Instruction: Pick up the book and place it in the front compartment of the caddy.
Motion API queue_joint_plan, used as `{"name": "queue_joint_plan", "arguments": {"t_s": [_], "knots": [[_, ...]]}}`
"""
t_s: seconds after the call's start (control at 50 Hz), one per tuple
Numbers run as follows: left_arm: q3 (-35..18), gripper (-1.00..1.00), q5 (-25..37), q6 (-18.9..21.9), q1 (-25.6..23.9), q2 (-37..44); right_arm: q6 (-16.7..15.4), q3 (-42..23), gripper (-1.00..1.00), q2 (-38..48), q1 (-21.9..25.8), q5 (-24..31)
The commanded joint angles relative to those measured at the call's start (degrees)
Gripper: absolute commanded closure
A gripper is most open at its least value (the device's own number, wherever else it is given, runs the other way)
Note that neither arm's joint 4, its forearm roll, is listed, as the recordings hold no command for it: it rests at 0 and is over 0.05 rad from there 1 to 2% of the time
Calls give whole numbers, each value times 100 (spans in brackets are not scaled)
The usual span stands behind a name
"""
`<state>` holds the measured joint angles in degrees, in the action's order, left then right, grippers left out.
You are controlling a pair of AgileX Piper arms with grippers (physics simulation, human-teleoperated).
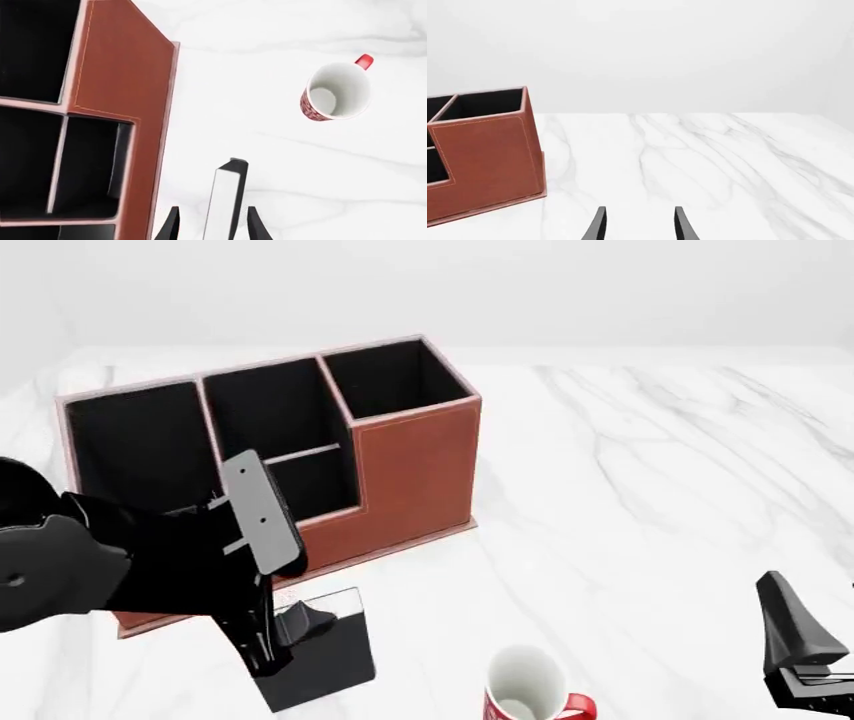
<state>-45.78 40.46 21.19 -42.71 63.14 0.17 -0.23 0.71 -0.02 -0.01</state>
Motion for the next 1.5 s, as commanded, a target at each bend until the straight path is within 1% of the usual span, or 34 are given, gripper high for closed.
{"name": "queue_joint_plan", "arguments": {"t_s": [0.02, 0.26, 0.52, 0.58, 0.62, 0.68, 0.9, 1.5], "knots": [[138, -100, -10, -115, 49, -232, -4, 2, -100, -11, 0, -2], [281, -100, -149, -205, -5, -195, -4, 2, -100, -11, 2, -2], [422, -100, -360, -244, 80, -75, -4, 2, -100, -10, 1, -2], [462, -100, -396, -278, 62, -73, -5, 2, -100, -10, 0, -2], [424, -100, -421, -388, -39, -40, -5, 2, -100, -9, 0, -2], [468, -100, -465, -350, -13, -27, -4, 2, -100, -9, 1, -2], [594, -100, -675, -474, -58, 98, -3, 2, -100, -10, 0, -2], [909, -100, -1048, -591, -16, 274, -4, 2, -100, -11, 1, -2]]}}
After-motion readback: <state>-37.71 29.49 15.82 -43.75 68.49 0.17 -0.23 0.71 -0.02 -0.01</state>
